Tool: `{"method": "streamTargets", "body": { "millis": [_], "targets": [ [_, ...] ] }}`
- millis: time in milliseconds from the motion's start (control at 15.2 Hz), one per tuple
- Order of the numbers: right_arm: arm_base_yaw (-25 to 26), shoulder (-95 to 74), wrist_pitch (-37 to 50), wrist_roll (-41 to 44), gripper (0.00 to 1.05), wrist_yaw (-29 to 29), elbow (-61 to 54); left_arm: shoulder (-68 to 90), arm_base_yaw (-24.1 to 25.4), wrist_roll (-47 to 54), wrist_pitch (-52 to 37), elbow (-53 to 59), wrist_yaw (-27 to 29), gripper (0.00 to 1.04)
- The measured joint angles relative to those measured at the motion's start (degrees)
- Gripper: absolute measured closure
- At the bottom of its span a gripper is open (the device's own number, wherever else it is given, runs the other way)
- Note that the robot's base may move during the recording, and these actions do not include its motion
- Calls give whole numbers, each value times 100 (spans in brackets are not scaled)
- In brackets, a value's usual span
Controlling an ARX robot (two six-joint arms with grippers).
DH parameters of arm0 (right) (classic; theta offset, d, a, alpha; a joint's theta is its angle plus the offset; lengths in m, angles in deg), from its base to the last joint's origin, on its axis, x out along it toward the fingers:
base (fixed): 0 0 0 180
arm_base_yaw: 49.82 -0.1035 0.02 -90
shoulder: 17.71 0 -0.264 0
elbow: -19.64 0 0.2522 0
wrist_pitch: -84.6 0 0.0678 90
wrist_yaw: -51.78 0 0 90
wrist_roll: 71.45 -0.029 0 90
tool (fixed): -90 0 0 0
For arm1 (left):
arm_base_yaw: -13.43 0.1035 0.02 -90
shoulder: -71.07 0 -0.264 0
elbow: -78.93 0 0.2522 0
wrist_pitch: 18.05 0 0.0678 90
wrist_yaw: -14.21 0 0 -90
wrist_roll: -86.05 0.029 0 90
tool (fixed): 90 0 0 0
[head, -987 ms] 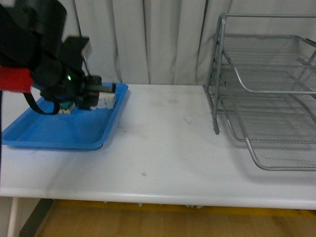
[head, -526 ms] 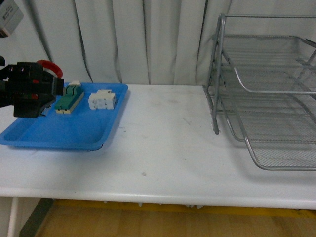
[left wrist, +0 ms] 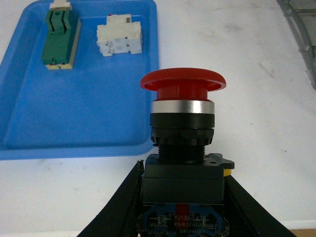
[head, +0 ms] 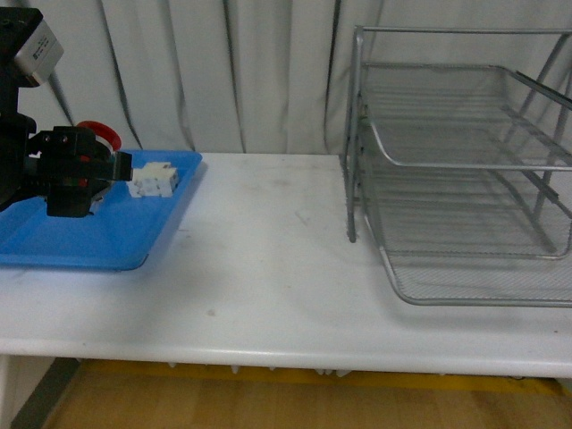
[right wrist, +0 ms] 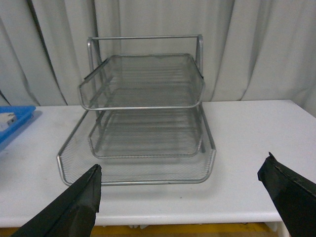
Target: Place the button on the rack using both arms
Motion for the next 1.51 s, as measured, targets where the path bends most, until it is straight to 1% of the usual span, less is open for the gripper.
{"method": "streamTargets", "body": {
  "millis": [526, 724, 789, 987, 1053, 1184, 1513],
  "targets": [
    [0, -2, 11, 0, 6, 2, 0, 59, -7, 35, -72, 2, -46, 69],
    [0, 0, 0, -2, 6, 13, 0, 46, -485, -44, -44, 2, -284, 69],
    [0, 0, -2, 0, 6, 11, 0, 621, -1539, -168, 111, -595, -372, 69],
    [0, 0, -2, -2, 6, 11, 0, 1165, -2245, -149, 192, -848, -514, 69],
    [0, 0, -2, -2, 6, 9, 0, 1335, -2347, -151, 260, -966, -562, 69],
    [0, 0, -2, -2, 6, 11, 0, 1751, -2358, -149, 407, -1333, -474, 69],
    [0, 0, -2, 0, 6, 11, 0, 2664, -2118, -61, 1021, -2616, -46, 69]
  ]
}}
